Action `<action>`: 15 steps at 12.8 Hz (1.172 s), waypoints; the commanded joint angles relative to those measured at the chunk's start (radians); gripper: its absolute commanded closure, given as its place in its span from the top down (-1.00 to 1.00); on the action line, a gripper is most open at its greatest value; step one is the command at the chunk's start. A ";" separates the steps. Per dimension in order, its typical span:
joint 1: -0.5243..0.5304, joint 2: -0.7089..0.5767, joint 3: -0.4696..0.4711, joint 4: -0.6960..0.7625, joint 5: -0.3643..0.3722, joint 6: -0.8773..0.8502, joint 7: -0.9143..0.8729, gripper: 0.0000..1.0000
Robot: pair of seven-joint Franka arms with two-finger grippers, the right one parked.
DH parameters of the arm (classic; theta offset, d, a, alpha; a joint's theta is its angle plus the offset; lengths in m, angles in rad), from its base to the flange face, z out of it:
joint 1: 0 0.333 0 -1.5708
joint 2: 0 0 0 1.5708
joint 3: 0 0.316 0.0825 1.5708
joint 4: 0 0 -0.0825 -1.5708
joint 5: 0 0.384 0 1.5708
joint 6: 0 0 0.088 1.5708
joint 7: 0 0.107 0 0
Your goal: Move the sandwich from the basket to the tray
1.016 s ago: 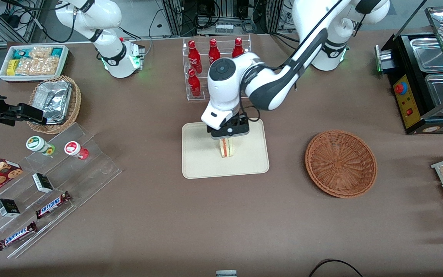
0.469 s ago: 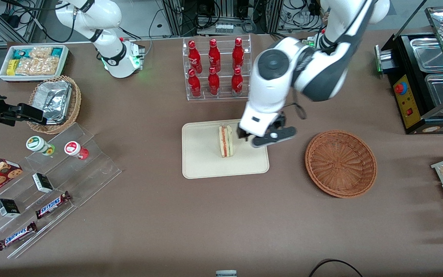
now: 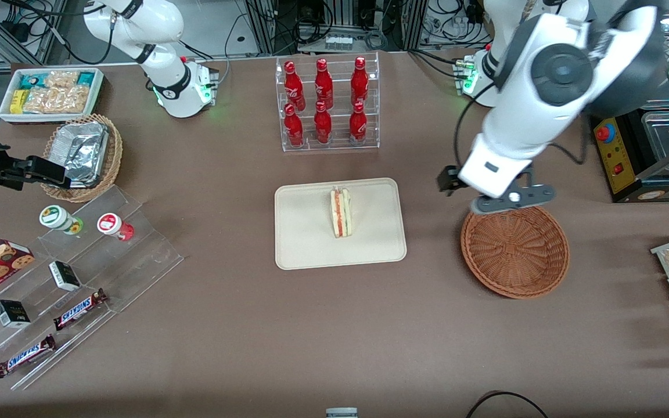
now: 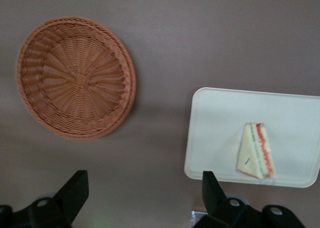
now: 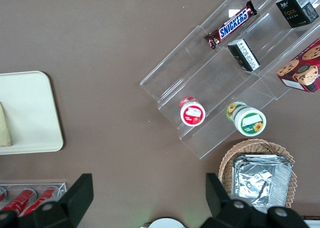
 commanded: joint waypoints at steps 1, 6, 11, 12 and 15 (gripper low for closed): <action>-0.010 -0.054 0.085 -0.030 -0.022 -0.046 0.139 1.00; -0.010 -0.116 0.196 -0.047 -0.025 -0.107 0.291 1.00; 0.077 -0.229 0.213 -0.146 -0.021 -0.110 0.435 1.00; 0.112 -0.229 0.195 -0.145 -0.019 -0.112 0.458 1.00; 0.369 -0.208 -0.094 -0.102 -0.007 -0.102 0.472 1.00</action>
